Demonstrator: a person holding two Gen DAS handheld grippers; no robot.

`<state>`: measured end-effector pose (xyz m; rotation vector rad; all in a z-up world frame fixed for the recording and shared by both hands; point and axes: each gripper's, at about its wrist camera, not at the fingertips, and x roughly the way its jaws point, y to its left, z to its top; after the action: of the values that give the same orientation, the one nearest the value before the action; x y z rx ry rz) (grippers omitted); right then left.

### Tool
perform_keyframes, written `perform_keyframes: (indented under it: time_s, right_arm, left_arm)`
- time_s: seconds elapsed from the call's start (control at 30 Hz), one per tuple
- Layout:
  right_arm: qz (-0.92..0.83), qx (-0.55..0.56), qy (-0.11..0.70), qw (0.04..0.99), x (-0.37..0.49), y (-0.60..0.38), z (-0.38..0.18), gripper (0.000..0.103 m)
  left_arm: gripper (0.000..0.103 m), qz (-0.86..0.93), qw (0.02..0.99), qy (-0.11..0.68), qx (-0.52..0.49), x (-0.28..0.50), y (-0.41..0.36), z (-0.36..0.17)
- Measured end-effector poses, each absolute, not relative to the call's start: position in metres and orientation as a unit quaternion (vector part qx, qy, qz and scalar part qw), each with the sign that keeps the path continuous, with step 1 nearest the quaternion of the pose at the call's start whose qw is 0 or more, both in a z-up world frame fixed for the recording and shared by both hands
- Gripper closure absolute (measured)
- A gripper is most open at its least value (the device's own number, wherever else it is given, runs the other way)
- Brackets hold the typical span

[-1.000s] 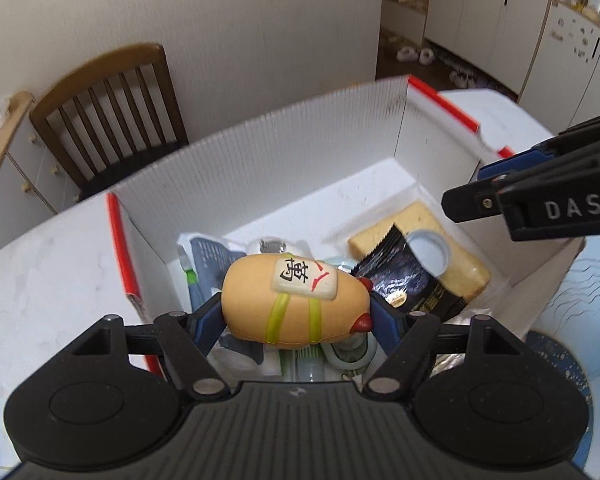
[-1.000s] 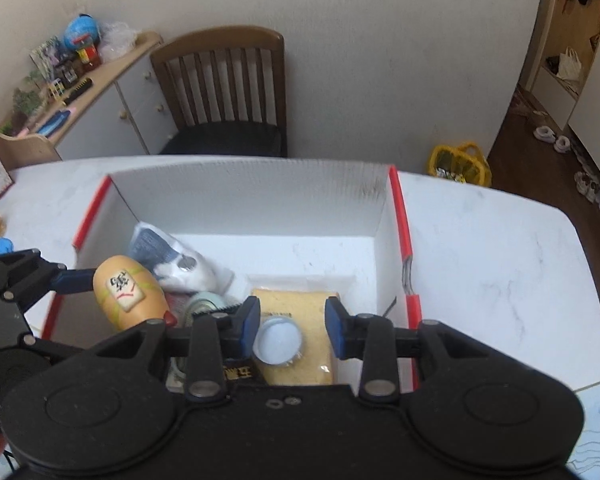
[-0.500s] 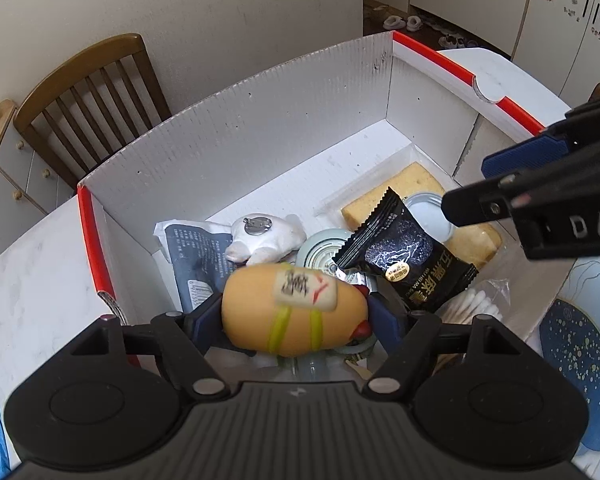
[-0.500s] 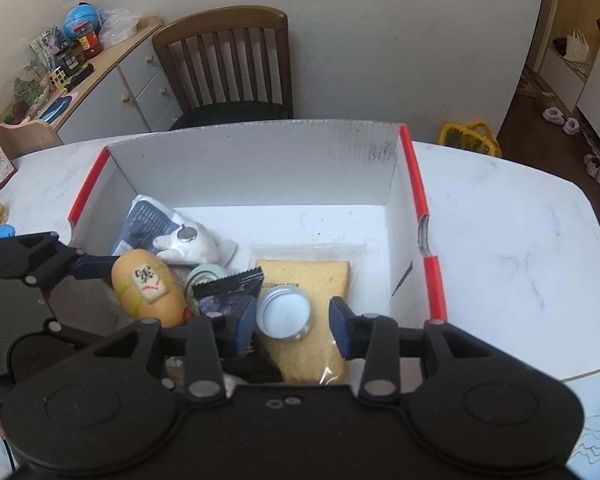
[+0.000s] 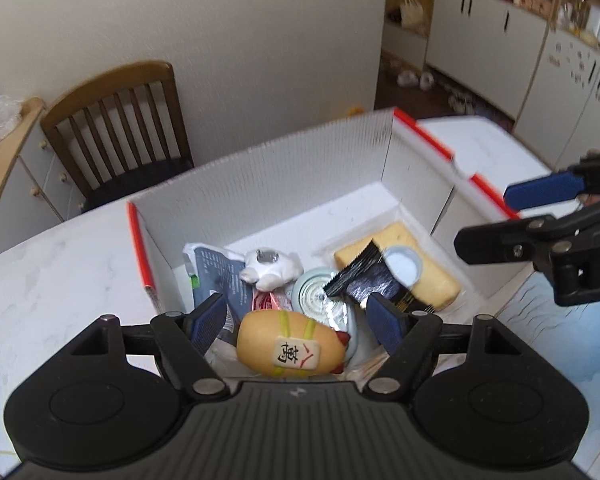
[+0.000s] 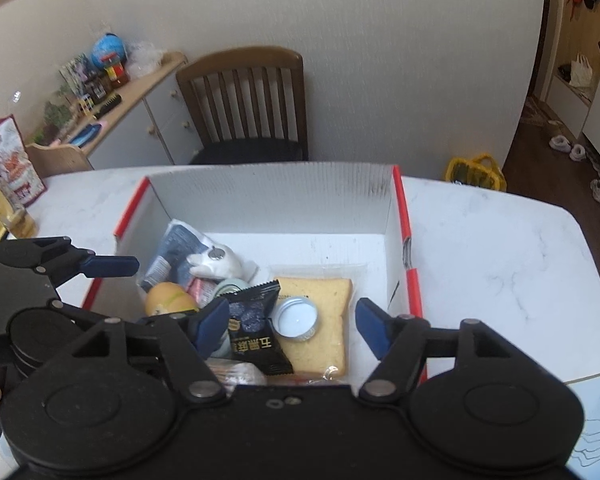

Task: Organize objects

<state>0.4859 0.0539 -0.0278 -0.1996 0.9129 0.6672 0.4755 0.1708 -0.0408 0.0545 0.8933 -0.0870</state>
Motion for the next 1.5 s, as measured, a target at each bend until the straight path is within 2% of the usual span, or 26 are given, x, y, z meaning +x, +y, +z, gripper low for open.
perform_keyframes:
  time_s: [0.1, 0.4, 0.73, 0.83, 0.9, 0.97, 1.5]
  right_arm:
    - [0.327, -0.089, 0.419, 0.843, 0.477, 0.047, -0.018, 0.032]
    - [0.368, -0.104, 0.361, 0.85, 0.441, 0.03, 0.001, 0.024]
    - [0.406, -0.104, 0.319, 0.85, 0.403, 0.007, 0.009, 0.013]
    - [0.413, -0.102, 0.308, 0.851, 0.392, -0.001, 0.01, 0.007]
    - [0.415, -0.094, 0.307, 0.851, 0.386, -0.007, 0.01, 0.002]
    - [0.418, -0.086, 0.306, 0.851, 0.382, -0.014, 0.011, 0.0]
    - [0.418, -0.062, 0.299, 0.856, 0.358, -0.055, 0.013, 0.0]
  left_arm:
    - [0.021, -0.037, 0.911, 0.41, 0.009, 0.461, 0.172, -0.026]
    - [0.021, -0.017, 0.932, 0.359, -0.035, 0.417, 0.172, 0.007]
    - [0.02, 0.009, 0.94, 0.335, -0.057, 0.371, 0.165, 0.019]
    - [0.013, 0.01, 0.941, 0.334, -0.06, 0.36, 0.162, 0.02]
    - [0.002, 0.01, 0.94, 0.334, -0.063, 0.354, 0.159, 0.02]
    - [0.001, 0.009, 0.941, 0.332, -0.066, 0.347, 0.155, 0.02]
    - [0.0, 0.022, 0.948, 0.313, -0.06, 0.307, 0.126, 0.019]
